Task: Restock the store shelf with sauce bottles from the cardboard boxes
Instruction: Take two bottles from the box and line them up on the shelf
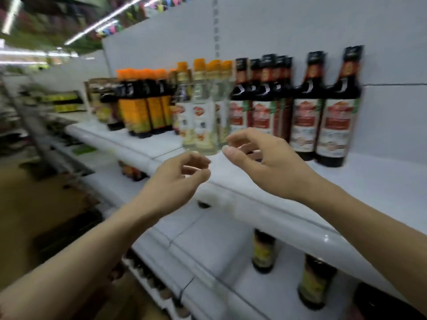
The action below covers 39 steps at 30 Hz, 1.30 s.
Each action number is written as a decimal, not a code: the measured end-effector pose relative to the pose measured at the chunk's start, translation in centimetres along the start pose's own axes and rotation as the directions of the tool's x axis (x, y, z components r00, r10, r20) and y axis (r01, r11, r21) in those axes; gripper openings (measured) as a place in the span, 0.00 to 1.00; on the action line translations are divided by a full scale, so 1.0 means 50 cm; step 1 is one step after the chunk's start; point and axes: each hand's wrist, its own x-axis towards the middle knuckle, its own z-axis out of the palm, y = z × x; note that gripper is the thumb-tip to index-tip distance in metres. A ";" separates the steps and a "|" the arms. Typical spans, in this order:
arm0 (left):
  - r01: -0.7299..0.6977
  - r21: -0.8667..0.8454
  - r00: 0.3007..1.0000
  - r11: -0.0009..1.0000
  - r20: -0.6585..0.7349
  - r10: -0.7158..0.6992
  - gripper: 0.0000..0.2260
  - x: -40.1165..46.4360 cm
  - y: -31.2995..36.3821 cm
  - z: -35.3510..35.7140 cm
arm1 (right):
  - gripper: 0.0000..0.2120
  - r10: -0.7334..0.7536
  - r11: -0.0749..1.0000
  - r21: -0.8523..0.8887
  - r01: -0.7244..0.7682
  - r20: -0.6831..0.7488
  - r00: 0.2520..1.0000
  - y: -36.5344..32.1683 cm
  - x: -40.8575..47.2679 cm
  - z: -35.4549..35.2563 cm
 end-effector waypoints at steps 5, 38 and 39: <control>0.097 0.029 0.993 0.995 -0.070 -0.095 0.04 -0.069 -0.085 -0.138 | 0.16 -0.102 0.993 0.076 0.088 0.201 0.974 -0.082 0.054 0.140; 0.477 0.236 0.873 0.847 -0.242 -0.424 0.04 0.042 -0.934 -1.049 | 0.18 -0.247 0.957 0.271 0.101 0.584 0.773 -0.420 0.688 1.274; 0.498 0.242 0.861 0.833 -0.252 -0.441 0.04 0.059 -0.960 -1.072 | 0.18 -0.238 0.959 0.267 0.090 0.596 0.767 -0.420 0.723 1.305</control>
